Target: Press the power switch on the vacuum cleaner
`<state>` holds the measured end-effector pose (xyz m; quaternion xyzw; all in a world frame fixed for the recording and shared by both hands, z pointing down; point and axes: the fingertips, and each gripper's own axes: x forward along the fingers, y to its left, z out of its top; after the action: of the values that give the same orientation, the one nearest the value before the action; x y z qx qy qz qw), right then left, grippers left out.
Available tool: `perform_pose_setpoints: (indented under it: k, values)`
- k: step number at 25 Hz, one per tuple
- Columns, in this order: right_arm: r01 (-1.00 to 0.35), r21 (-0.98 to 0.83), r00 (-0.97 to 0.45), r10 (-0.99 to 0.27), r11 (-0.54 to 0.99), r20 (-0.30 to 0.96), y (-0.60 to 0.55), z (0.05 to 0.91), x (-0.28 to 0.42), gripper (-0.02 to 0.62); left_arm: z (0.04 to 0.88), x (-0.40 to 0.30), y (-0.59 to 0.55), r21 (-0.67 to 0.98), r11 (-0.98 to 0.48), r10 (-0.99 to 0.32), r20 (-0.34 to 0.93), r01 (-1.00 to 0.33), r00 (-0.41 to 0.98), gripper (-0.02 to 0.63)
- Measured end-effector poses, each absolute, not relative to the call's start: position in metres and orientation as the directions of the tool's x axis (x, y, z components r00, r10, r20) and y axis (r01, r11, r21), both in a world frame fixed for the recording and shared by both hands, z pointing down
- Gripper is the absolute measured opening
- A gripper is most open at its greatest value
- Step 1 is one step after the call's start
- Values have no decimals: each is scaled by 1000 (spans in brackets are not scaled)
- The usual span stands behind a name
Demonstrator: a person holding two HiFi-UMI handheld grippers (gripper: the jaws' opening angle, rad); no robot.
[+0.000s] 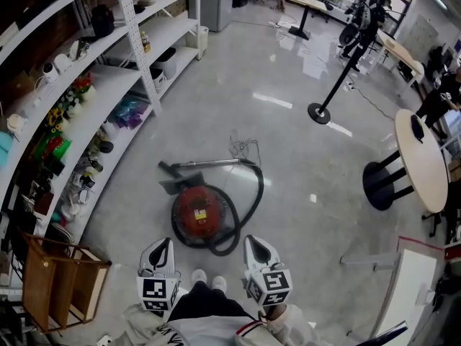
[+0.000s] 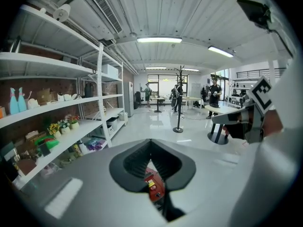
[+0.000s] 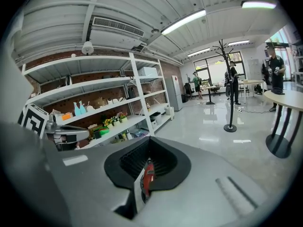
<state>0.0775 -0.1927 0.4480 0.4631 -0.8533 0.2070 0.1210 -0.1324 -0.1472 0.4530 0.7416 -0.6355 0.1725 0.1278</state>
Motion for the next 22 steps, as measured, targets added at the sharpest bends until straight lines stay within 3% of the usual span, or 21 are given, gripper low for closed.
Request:
perform_pose_setpoints:
  k: [22]
  values:
    - [-871, -249, -491, -752, 423, 440, -211, 490, 60, 0, 536, -118, -179, 38, -268, -835, 490, -963, 252, 0]
